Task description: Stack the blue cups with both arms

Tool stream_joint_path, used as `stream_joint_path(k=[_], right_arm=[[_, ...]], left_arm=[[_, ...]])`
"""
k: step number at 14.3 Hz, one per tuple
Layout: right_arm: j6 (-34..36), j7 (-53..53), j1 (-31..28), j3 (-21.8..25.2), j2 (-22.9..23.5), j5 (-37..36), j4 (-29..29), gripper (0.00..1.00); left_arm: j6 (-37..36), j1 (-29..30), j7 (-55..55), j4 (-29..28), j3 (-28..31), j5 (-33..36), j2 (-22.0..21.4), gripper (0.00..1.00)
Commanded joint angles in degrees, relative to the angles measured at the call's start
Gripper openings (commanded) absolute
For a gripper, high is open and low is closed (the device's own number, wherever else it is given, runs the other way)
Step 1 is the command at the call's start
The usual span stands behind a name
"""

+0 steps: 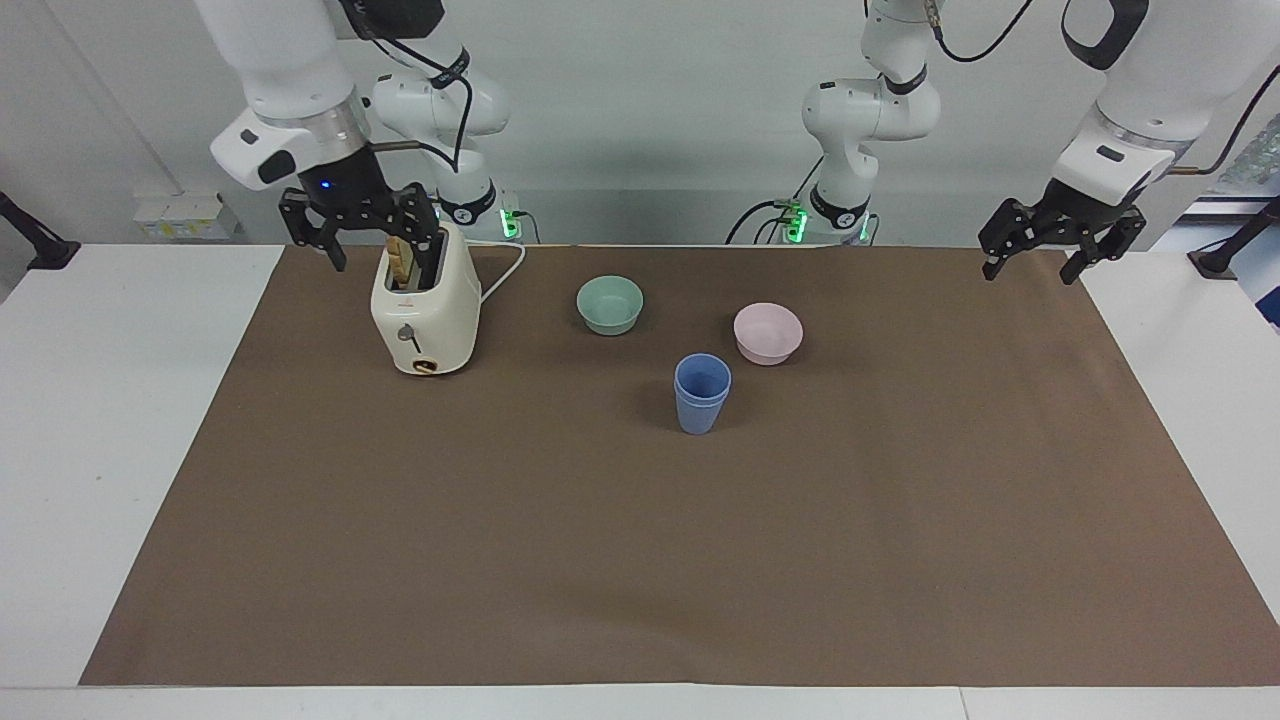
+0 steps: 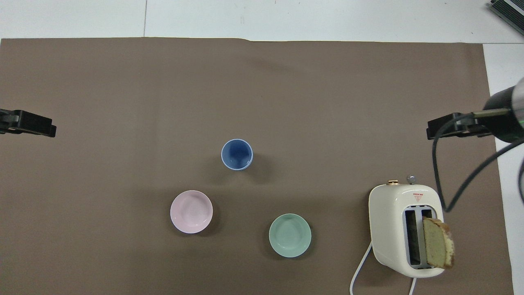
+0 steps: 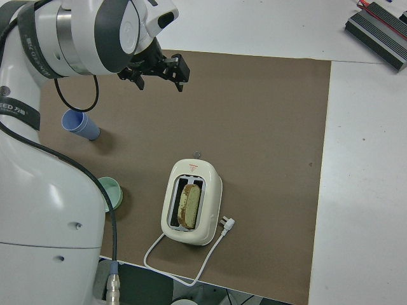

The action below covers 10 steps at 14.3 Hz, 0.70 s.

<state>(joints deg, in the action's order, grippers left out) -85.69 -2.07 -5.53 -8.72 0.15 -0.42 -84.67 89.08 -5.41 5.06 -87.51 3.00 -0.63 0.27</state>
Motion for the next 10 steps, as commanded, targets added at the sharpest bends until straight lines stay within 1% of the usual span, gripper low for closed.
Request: stream_joint_path(k=[1,2,4,6,7,10], right_arm=[[0.6,7.9,-2.2,3.9,-1.7,0.7,-1.2,1.00],[0.7,10.2,-2.6,4.8,-2.2,0.6,-2.7,1.00],[0.4,9.5,-1.8,4.6,-2.7,1.3,-3.4,1.00],[-0.6,2.8,0.4,4.1,-2.5,1.3,-3.6,1.00],[-0.8,1.8,0.4,4.1,-2.4,1.3,-3.6,1.00],[-0.6,4.3,0.3,4.2,-2.6,1.3,-4.2,1.00]], left_arm=[[-1.5,0.9,0.5,1.2,-0.6,0.8,0.3,1.00],[-1.3,0.9,0.5,1.2,-0.6,0.8,0.3,1.00],[-1.2,0.2,0.5,1.2,-1.0,0.6,0.2,1.00],[-1.5,0.0,0.5,1.2,-1.3,0.6,0.1,1.00],[-1.4,0.3,0.7,1.2,-1.3,0.6,0.0,1.00],[-1.7,0.0,0.5,1.2,-1.4,0.6,-0.7,1.00]])
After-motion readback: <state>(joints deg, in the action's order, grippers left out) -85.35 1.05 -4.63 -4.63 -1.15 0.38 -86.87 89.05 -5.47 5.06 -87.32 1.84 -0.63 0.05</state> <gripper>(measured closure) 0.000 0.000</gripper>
